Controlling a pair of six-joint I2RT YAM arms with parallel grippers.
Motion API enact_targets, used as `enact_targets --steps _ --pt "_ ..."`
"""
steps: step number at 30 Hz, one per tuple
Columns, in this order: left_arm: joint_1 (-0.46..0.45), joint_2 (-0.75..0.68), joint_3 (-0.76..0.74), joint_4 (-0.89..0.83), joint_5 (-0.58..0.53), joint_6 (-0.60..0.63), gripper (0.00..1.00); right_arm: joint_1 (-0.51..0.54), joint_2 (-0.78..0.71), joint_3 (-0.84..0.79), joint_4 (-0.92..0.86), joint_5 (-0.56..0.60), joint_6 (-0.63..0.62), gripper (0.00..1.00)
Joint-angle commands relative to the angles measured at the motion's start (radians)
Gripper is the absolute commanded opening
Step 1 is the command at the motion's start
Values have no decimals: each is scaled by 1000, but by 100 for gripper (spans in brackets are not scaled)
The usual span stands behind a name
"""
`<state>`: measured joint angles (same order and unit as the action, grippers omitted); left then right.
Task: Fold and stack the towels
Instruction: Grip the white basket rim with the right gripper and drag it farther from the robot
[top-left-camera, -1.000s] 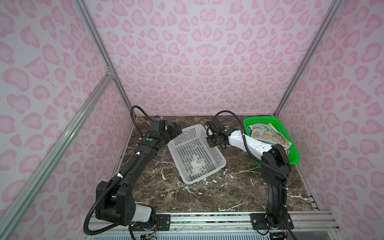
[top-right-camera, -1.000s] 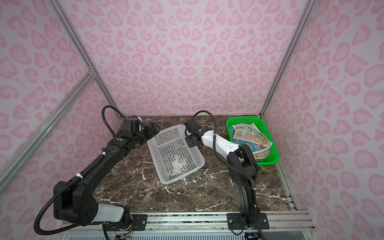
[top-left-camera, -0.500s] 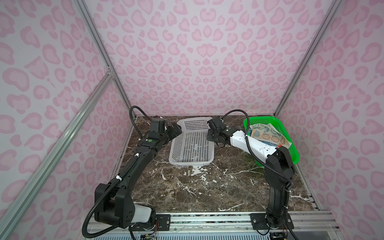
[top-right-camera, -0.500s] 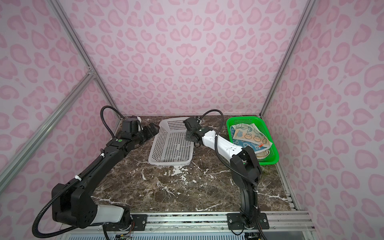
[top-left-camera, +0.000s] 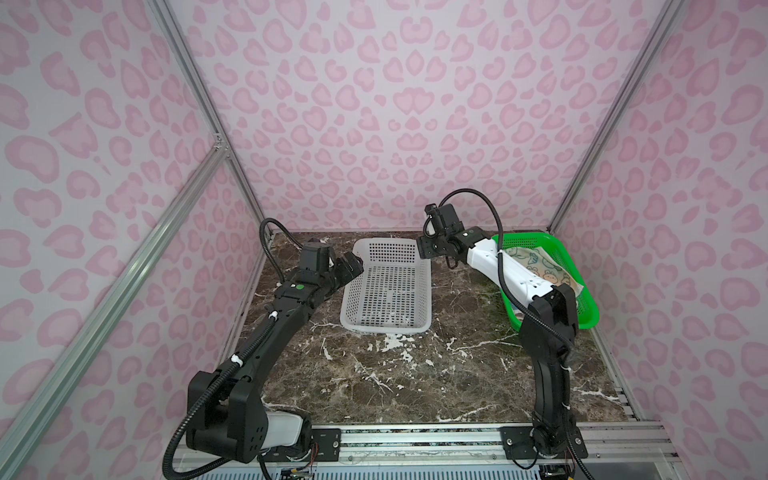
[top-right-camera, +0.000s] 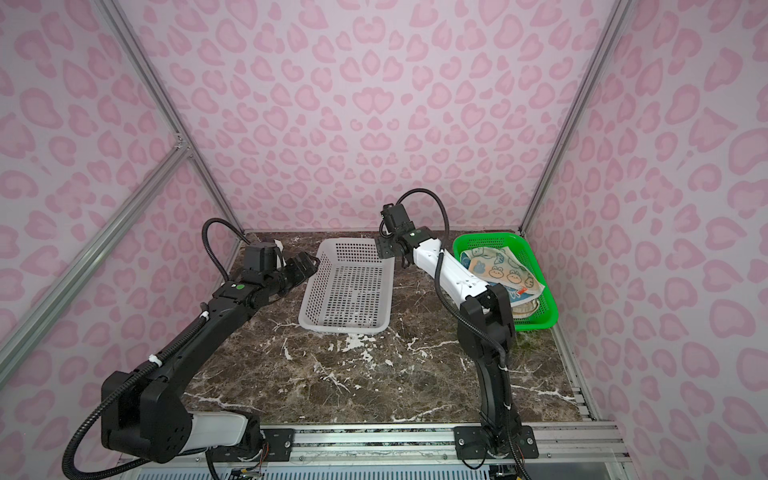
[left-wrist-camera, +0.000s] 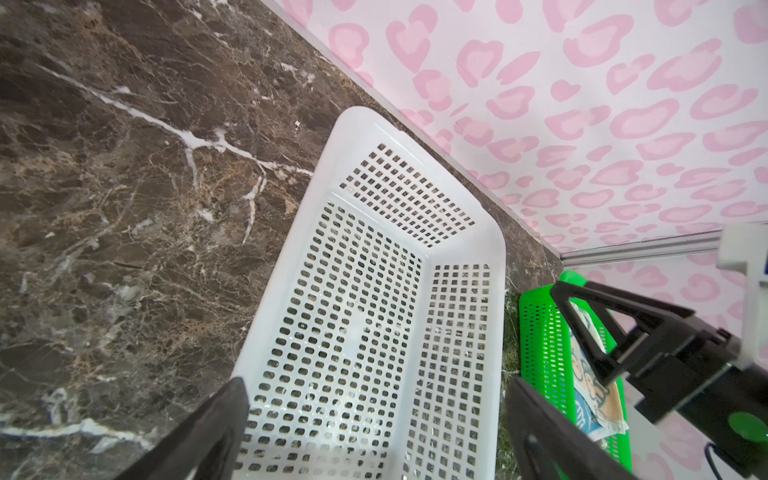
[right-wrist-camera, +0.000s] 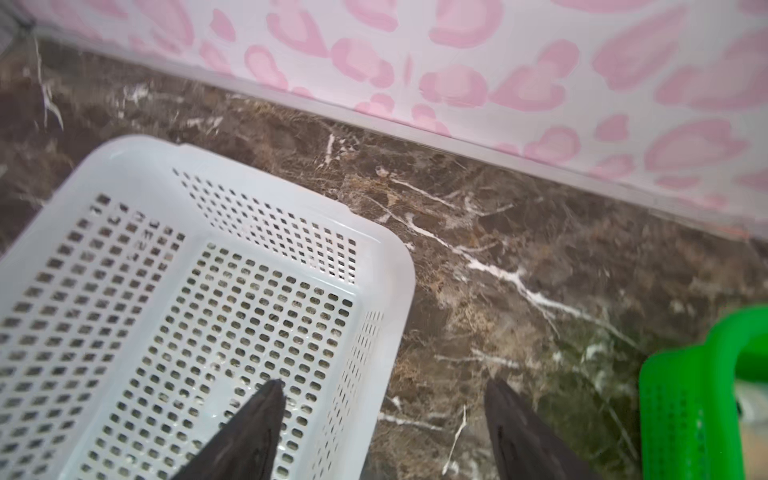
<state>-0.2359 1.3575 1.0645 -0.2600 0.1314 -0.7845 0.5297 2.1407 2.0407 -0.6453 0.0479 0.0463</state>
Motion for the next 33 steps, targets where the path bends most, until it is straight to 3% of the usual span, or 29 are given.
enact_targets --steps 1,5,9,17,23,33 --pt "-3 -9 -9 28 7 -19 97 6 124 179 -133 -63 -324 84" --pt "-6 -4 -10 26 11 -20 97 6 319 463 -230 -87 -439 89" --pt "-7 3 -3 12 5 -3 97 7 433 592 -236 -57 -506 95" --pt "-7 46 7 -8 10 19 97 20 531 608 -153 54 -601 93" --pt "-7 67 25 -15 2 32 97 6 551 608 -108 82 -618 83" --pt "-7 78 33 -12 2 34 97 -2 527 599 -134 71 -520 48"
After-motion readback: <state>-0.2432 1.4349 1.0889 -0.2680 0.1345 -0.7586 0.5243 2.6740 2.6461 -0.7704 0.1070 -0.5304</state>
